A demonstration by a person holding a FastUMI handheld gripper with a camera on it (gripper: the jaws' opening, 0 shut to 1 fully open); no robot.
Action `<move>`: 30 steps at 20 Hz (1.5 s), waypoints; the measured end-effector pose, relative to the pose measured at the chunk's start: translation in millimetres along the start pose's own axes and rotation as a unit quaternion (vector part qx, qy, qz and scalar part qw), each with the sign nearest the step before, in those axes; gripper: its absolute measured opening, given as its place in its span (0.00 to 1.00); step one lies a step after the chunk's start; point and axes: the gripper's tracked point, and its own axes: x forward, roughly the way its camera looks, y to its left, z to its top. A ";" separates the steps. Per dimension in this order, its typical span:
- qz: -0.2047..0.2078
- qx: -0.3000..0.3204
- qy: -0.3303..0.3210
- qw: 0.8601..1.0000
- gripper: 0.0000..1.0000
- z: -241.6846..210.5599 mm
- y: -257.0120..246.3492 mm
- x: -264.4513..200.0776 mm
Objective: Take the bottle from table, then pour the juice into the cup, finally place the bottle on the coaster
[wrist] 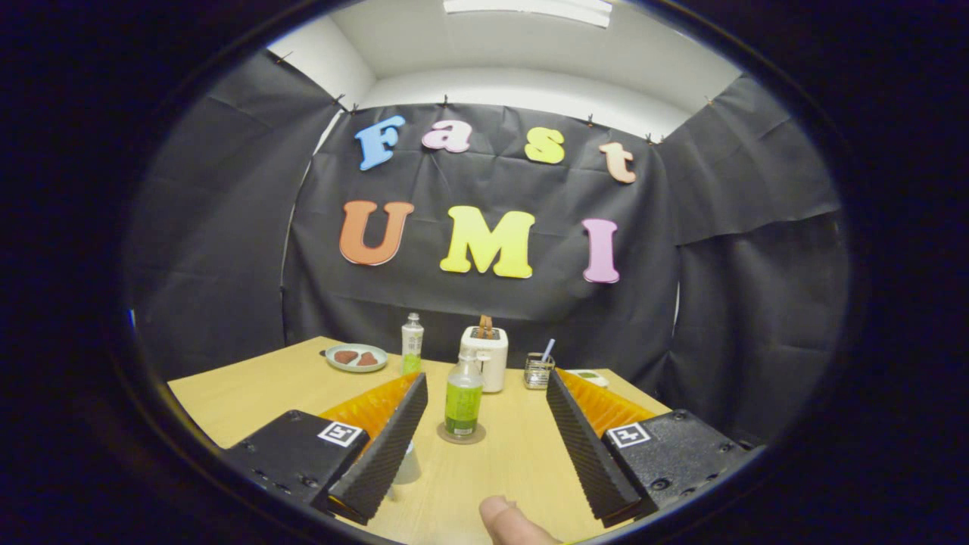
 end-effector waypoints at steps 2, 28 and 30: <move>-0.006 0.009 0.001 1.000 1.00 2.6 -10.0 -14.7; 0.035 0.026 -0.013 0.999 1.00 4.7 15.9 -62.4; 0.034 0.022 -0.017 0.999 1.00 6.3 17.2 -63.2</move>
